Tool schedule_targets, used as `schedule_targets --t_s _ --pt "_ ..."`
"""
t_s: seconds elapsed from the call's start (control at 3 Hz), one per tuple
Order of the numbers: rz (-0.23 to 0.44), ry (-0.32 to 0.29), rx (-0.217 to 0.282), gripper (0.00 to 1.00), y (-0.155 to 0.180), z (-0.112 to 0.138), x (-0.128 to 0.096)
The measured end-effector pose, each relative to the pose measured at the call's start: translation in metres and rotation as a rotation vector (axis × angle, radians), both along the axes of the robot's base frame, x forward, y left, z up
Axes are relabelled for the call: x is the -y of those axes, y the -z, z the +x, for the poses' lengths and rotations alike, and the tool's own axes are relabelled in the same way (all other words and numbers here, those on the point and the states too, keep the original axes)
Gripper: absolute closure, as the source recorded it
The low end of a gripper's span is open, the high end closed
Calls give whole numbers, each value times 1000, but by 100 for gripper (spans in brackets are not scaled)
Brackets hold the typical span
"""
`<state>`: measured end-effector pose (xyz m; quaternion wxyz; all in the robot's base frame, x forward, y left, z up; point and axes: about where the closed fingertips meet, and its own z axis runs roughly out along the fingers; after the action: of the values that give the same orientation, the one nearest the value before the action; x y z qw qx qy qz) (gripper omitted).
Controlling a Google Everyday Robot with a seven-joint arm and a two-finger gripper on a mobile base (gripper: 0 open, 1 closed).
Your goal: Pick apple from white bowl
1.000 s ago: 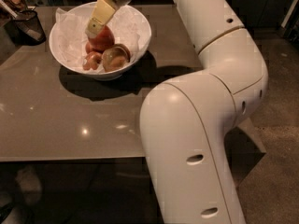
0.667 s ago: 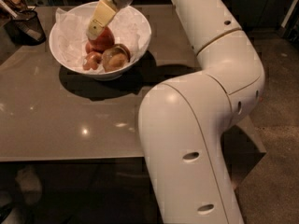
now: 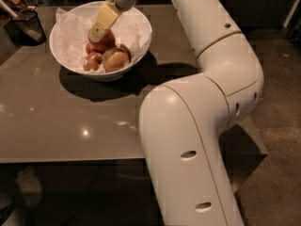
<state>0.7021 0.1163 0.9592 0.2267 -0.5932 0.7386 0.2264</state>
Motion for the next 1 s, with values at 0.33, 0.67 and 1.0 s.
schedule_targets --t_s 0.33,0.67,1.0 --pt "3 -3 -13 17 6 1 -2" --pt "4 -6 -21 18 8 1 -5" --pt "7 -19 -32 18 12 0 -11"
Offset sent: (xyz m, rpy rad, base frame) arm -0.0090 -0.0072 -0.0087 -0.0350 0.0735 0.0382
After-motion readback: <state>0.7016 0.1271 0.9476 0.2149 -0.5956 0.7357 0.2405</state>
